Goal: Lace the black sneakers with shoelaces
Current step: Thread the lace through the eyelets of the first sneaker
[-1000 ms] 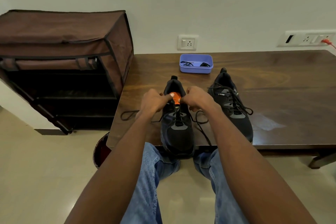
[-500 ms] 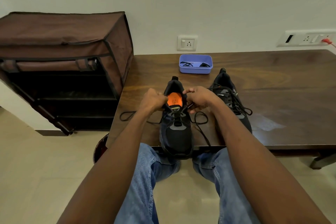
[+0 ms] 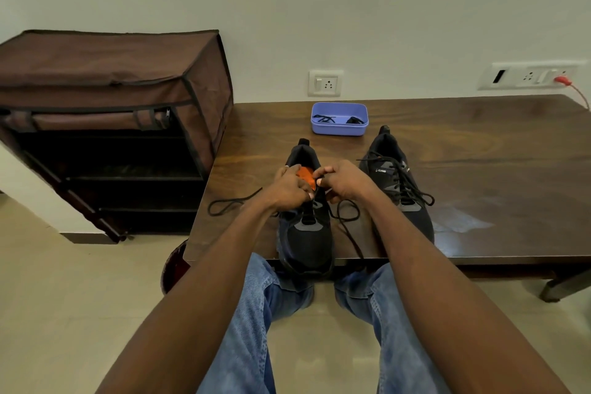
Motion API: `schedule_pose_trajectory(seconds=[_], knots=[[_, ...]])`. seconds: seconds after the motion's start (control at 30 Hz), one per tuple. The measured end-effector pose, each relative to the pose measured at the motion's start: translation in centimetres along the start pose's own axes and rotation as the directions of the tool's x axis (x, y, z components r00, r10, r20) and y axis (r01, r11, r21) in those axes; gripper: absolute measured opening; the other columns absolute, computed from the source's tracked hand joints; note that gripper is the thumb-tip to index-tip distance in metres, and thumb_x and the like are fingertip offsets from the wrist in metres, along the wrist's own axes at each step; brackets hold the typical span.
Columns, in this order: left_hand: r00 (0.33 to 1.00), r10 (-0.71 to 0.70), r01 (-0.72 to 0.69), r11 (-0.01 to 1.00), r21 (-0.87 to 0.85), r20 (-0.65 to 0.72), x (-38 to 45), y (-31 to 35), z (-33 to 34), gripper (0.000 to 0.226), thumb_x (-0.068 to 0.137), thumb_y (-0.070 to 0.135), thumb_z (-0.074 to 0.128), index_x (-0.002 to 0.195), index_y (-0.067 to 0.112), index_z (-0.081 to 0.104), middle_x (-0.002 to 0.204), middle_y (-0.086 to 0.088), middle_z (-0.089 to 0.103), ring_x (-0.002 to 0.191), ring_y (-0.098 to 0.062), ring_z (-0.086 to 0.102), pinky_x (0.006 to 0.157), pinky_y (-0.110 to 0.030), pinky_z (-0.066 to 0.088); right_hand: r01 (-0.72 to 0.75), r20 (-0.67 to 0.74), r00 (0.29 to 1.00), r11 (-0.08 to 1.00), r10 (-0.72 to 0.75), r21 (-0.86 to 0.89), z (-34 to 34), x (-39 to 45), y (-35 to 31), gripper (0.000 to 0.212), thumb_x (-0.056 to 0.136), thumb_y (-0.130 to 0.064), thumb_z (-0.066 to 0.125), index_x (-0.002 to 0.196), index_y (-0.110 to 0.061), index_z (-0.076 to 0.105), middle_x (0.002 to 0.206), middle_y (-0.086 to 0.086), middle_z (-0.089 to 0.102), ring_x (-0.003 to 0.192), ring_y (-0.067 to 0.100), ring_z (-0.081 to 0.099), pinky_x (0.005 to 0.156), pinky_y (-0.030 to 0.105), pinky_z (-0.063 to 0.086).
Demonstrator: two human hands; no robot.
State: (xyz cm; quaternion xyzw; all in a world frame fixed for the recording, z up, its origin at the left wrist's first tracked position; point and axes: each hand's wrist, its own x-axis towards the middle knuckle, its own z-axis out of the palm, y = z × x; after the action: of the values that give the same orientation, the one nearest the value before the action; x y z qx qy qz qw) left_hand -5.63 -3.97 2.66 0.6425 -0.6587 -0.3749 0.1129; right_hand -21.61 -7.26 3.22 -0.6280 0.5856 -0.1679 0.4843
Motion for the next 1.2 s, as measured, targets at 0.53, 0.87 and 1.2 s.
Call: schedule_pose_trajectory(seconds=[0.53,0.87,1.2], knots=[[0.994,-0.069,-0.015,0.672,-0.74,-0.083,-1.0,-2.9,-2.0,0.022,0.086,-0.006,0.059,0.104,0.006,0.066,0.103,-0.007,0.07,0.093,-0.013,0.068,0.098,-0.03,0.049,0.003,0.002,1.0,0.995,-0.003,-0.1,-0.2,0.7,0.4,0.013,0.091,-0.015,0.064,0.08,-0.019,0.069,0.1,0.011,0.072,0.099,0.031,0.07,0.082,0.042,0.06],[0.854,-0.004,-0.164,0.947,-0.277,-0.521,-0.5,-2.4,-1.7,0.008,0.091,0.016,0.065,0.085,0.021,0.067,0.117,-0.002,0.06,0.106,-0.01,0.054,0.088,-0.025,0.045,-0.002,0.029,1.0,0.99,0.006,-0.142,-0.2,0.6,0.2,0.047,0.092,-0.02,0.067,0.136,-0.023,0.05,0.109,0.008,0.067,0.093,0.022,0.069,0.077,0.035,0.06],[0.974,0.206,-0.195,0.973,0.124,-0.089,0.8,-1.4,0.1,0.018,0.09,0.025,0.071,0.079,0.012,0.074,0.15,-0.013,0.044,0.137,-0.028,0.037,0.116,-0.046,0.028,-0.015,-0.024,1.0,0.985,0.011,-0.174,0.4,0.6,0.1,0.031,0.092,-0.022,0.064,0.12,-0.02,0.052,0.103,0.007,0.068,0.093,0.023,0.068,0.081,0.042,0.06]])
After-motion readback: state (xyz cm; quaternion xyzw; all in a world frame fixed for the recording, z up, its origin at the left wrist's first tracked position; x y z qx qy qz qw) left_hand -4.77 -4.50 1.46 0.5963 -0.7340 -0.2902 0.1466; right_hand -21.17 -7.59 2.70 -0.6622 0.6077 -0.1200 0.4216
